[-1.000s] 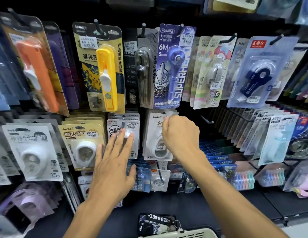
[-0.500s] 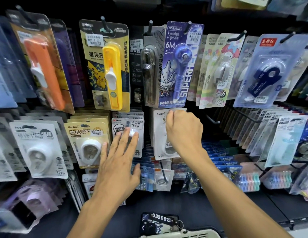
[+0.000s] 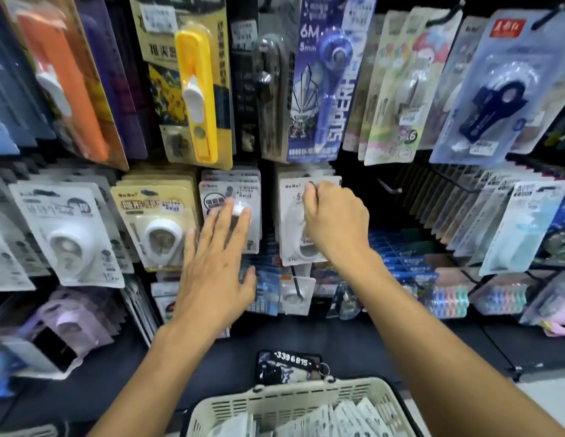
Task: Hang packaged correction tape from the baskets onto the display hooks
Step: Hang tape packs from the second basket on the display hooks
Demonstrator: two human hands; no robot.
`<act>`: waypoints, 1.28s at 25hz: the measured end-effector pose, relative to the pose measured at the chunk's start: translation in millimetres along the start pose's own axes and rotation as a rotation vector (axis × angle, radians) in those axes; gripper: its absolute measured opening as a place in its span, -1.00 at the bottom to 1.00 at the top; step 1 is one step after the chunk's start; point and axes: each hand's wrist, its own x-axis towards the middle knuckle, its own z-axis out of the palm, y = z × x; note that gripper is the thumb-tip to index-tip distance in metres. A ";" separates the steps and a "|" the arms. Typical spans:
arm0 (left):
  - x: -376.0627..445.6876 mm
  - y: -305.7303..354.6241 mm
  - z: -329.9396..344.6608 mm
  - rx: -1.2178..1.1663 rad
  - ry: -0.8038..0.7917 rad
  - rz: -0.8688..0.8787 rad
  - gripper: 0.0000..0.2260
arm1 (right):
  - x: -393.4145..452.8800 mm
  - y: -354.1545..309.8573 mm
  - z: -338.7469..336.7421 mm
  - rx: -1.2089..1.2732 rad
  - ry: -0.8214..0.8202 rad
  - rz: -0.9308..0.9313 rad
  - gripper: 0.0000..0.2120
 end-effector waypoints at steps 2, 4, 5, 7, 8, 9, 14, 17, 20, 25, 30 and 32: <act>-12.7 5.7 10.4 -0.032 0.094 -0.057 -0.27 | -42.8 29.4 10.4 0.092 -0.110 -0.024 -0.70; -33.0 16.2 32.9 -0.110 0.087 -0.118 -0.40 | -121.0 70.2 30.0 0.179 -0.325 0.044 -0.81; -47.7 22.1 49.4 -0.122 -0.022 -0.107 -0.45 | -166.2 93.1 41.7 0.153 -0.491 0.124 -0.85; -82.6 29.6 88.5 -0.057 -0.408 0.012 -0.52 | -242.7 136.4 61.1 0.004 -0.843 0.316 -0.88; -100.9 31.3 106.4 -0.012 -0.625 0.098 -0.53 | -270.8 155.8 68.6 -0.054 -0.947 0.422 -0.84; -118.5 30.1 122.4 0.015 -0.840 0.167 -0.52 | -290.4 172.2 75.0 -0.082 -0.987 0.521 -0.77; -157.8 13.6 171.8 0.071 -1.346 0.187 -0.51 | -312.1 189.7 99.0 -0.024 -0.978 0.671 -0.54; -152.5 11.8 182.7 0.045 -1.353 0.145 -0.55 | -306.5 171.9 118.7 0.090 -1.030 0.667 -0.58; -152.0 9.2 187.7 0.047 -1.384 0.155 -0.62 | -302.9 163.4 132.8 0.160 -1.110 0.809 -0.54; -147.5 6.0 188.3 0.042 -1.416 0.090 -0.52 | -329.5 143.6 148.5 0.226 -0.998 0.929 -0.65; -158.1 12.2 180.4 0.058 -1.331 0.081 -0.51 | -310.8 131.1 145.8 0.306 -0.990 1.061 -0.77; -163.3 21.3 176.4 -0.046 -1.245 -0.006 -0.26 | -298.5 123.7 131.2 0.271 -0.943 0.980 -0.71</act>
